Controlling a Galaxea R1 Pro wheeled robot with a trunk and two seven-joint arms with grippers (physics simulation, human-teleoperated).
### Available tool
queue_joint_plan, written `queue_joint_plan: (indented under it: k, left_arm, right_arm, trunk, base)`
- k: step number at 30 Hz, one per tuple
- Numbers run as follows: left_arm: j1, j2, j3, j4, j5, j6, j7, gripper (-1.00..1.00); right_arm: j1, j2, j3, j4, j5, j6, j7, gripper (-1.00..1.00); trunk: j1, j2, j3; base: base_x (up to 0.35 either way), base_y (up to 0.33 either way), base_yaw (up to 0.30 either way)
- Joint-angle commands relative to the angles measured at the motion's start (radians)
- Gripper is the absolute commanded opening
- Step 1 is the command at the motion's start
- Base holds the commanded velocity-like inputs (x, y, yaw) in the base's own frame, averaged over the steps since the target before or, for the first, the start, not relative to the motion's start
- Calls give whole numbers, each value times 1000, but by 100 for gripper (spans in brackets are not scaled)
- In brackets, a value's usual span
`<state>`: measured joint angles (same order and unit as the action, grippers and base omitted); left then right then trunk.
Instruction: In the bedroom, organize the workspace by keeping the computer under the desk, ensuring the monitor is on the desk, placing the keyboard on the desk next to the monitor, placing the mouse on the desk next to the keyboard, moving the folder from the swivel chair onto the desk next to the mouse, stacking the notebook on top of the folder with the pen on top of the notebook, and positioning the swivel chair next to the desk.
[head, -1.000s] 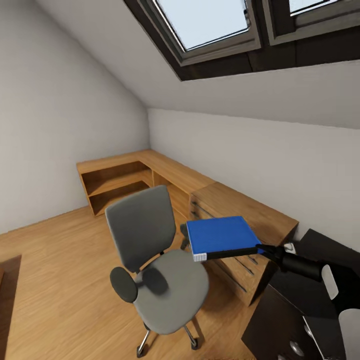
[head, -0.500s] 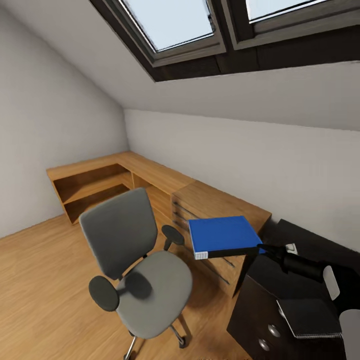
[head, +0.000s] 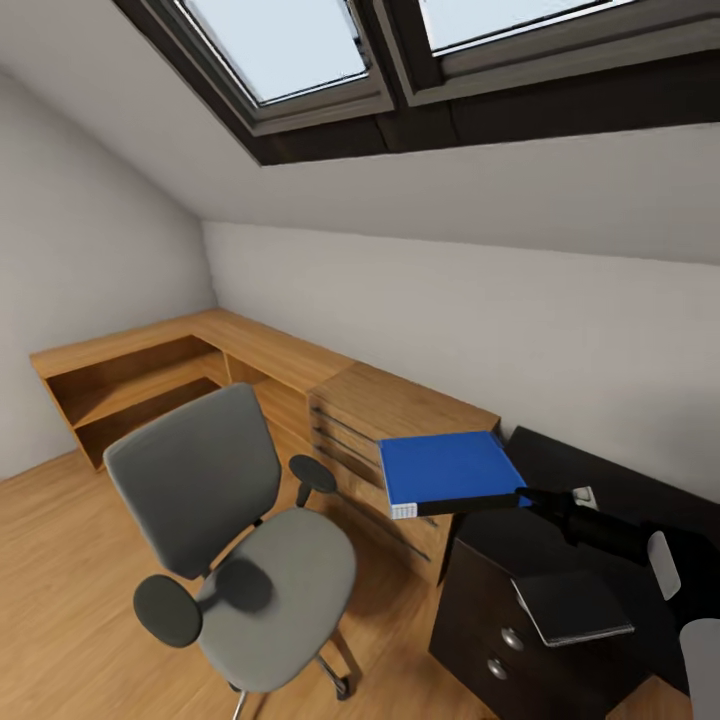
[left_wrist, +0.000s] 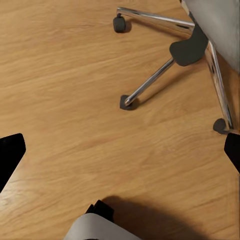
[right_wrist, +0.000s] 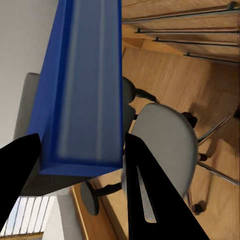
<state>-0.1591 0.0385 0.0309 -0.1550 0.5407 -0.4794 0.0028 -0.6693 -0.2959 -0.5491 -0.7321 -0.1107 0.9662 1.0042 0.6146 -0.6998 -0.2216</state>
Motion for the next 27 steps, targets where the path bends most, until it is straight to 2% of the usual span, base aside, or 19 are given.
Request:
queue_joint_plan:
  k: [1, 9, 27]
  left_arm:
    - [0, 0, 3, 0, -2, -2, 0, 100]
    - [0, -1, 3, 0, -2, -2, 0, 100]
    - [0, -2, 2, 0, -3, -2, 0, 100]
  right_arm:
    - [-1, 0, -1, 0, -4, 5, 0, -100]
    - [-1, 0, -2, 0, -4, 2, 1, -100]
    - [-1, 0, -2, 0, -4, 2, 0, -100]
  trunk:
    - [0, -1, 0]
    - [0, -1, 11]
    - [0, -1, 29]
  base:
    - [0, 0, -177]
    - [0, 0, -121]
    - [0, 0, -8]
